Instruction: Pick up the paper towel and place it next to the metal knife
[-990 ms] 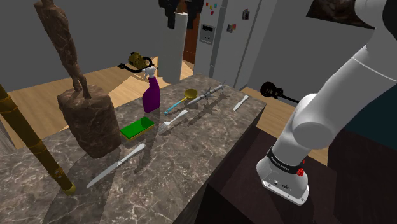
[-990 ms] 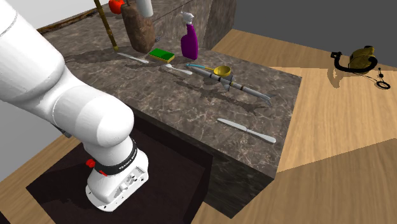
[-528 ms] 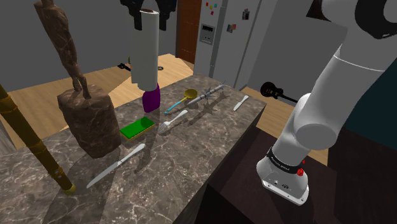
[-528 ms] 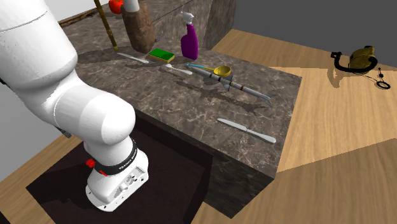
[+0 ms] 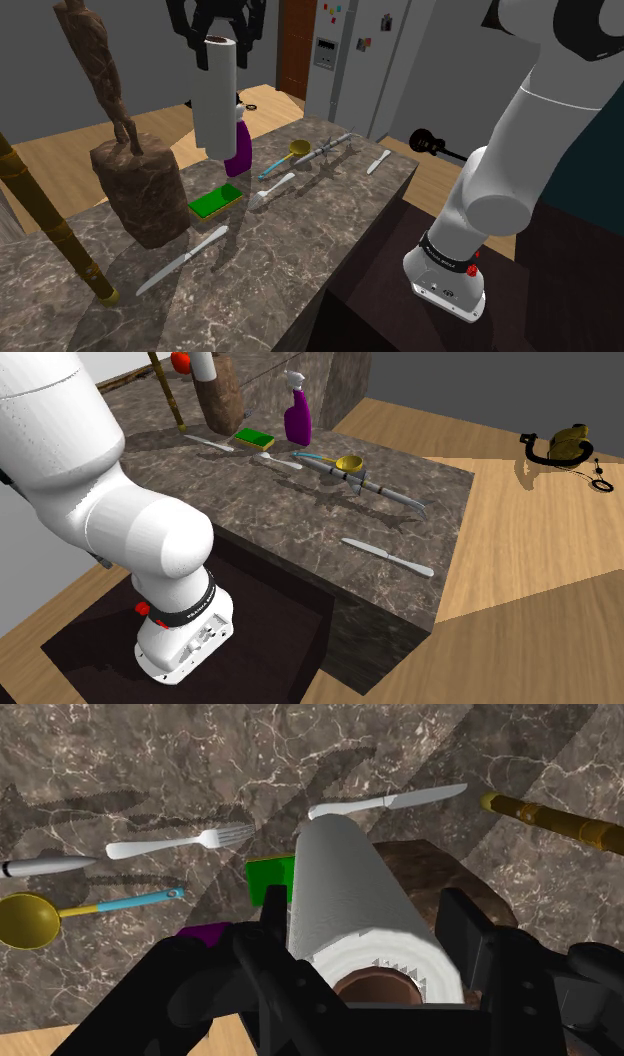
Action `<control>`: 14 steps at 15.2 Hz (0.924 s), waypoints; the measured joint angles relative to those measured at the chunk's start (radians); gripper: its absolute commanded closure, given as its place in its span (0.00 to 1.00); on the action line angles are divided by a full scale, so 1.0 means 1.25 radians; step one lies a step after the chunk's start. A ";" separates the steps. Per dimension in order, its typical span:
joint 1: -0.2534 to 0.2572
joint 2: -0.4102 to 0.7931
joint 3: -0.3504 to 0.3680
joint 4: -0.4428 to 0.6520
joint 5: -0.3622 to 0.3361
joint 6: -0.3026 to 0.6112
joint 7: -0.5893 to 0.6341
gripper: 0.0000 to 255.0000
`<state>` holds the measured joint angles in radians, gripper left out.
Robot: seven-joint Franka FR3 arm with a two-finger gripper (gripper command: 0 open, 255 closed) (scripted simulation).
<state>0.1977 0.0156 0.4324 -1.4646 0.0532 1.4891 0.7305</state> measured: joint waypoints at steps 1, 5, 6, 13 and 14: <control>-0.001 -0.006 -0.001 -0.018 0.003 0.012 -0.003 1.00; -0.002 -0.017 -0.002 -0.074 0.007 0.058 -0.007 1.00; -0.002 -0.019 -0.002 -0.087 0.008 0.069 -0.007 1.00; -0.004 -0.038 -0.004 -0.185 0.016 0.150 -0.018 1.00; -0.005 -0.042 -0.005 -0.201 0.018 0.161 -0.021 1.00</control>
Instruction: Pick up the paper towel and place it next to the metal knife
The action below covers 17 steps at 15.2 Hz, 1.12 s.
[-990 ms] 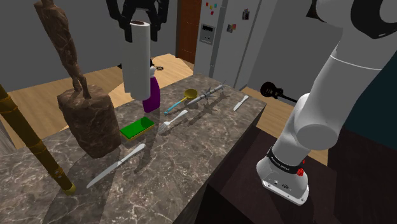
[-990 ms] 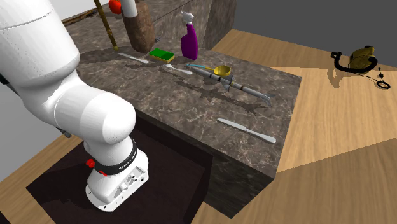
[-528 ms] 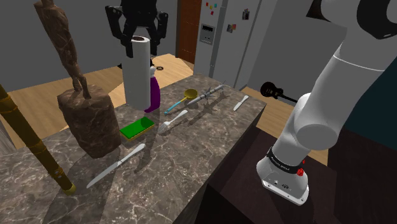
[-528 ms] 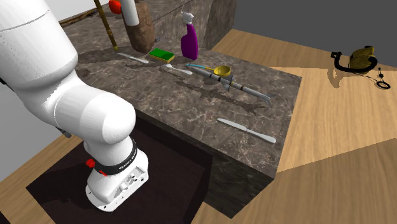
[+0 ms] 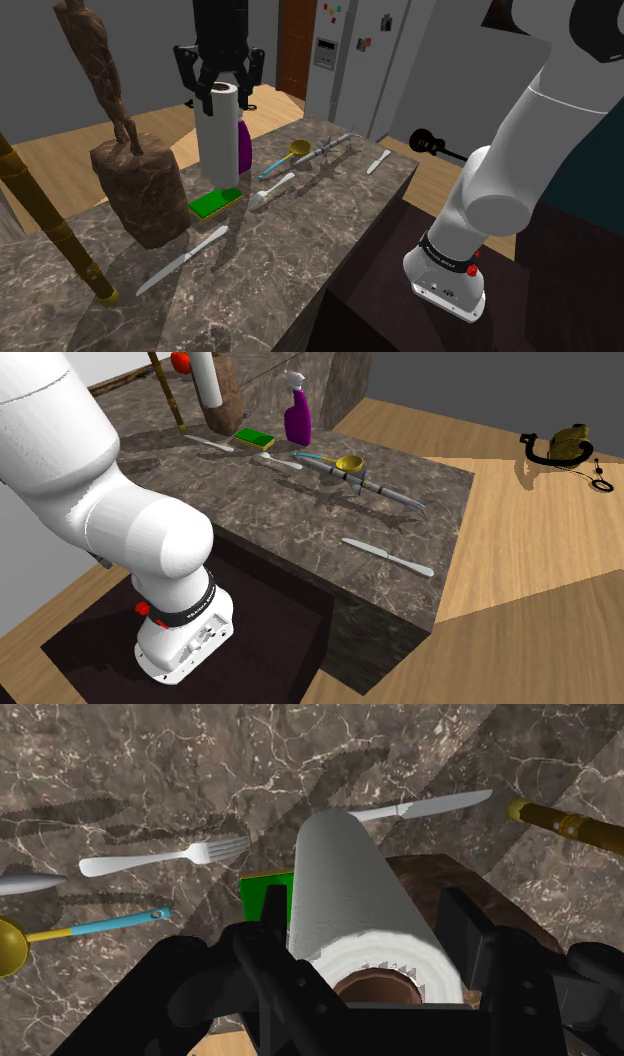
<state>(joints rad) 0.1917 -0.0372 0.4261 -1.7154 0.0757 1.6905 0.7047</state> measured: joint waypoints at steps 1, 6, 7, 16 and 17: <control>0.001 0.000 0.001 -0.009 0.000 0.009 0.001 1.00; 0.000 -0.004 0.000 -0.071 0.003 0.067 -0.006 1.00; 0.000 -0.006 0.000 -0.084 0.004 0.078 -0.006 1.00; 0.002 -0.003 0.002 -0.172 0.004 0.169 -0.010 1.00; 0.003 0.004 0.003 -0.179 0.002 0.182 -0.008 1.00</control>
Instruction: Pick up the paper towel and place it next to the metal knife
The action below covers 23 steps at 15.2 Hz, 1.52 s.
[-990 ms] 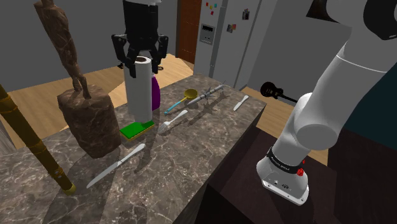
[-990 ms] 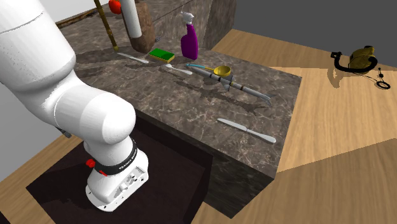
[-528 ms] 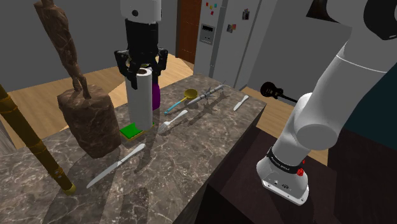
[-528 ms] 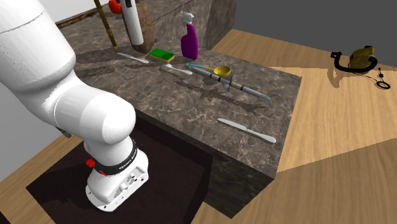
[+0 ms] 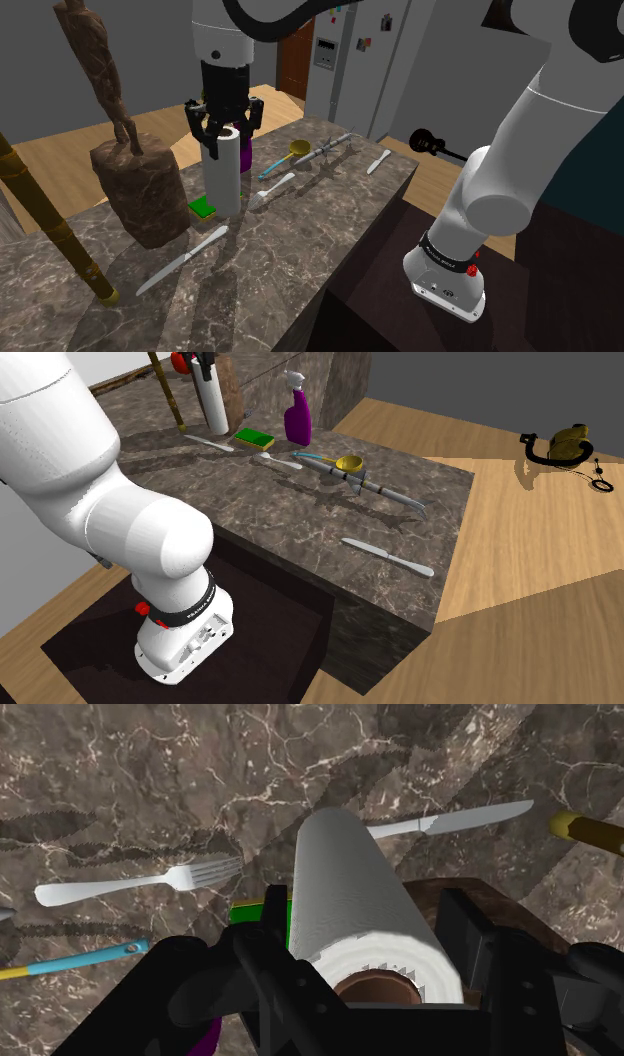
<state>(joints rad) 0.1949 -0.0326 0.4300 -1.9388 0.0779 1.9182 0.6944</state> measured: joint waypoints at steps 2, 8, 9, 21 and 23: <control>0.000 0.003 0.001 -0.020 -0.001 0.023 0.000 1.00; 0.001 0.018 0.002 -0.068 -0.005 0.084 0.000 1.00; 0.002 0.023 0.003 -0.074 -0.007 0.095 0.002 1.00; 0.004 0.047 0.004 -0.114 -0.017 0.157 0.006 1.00; 0.004 0.047 0.004 -0.114 -0.017 0.157 0.006 0.00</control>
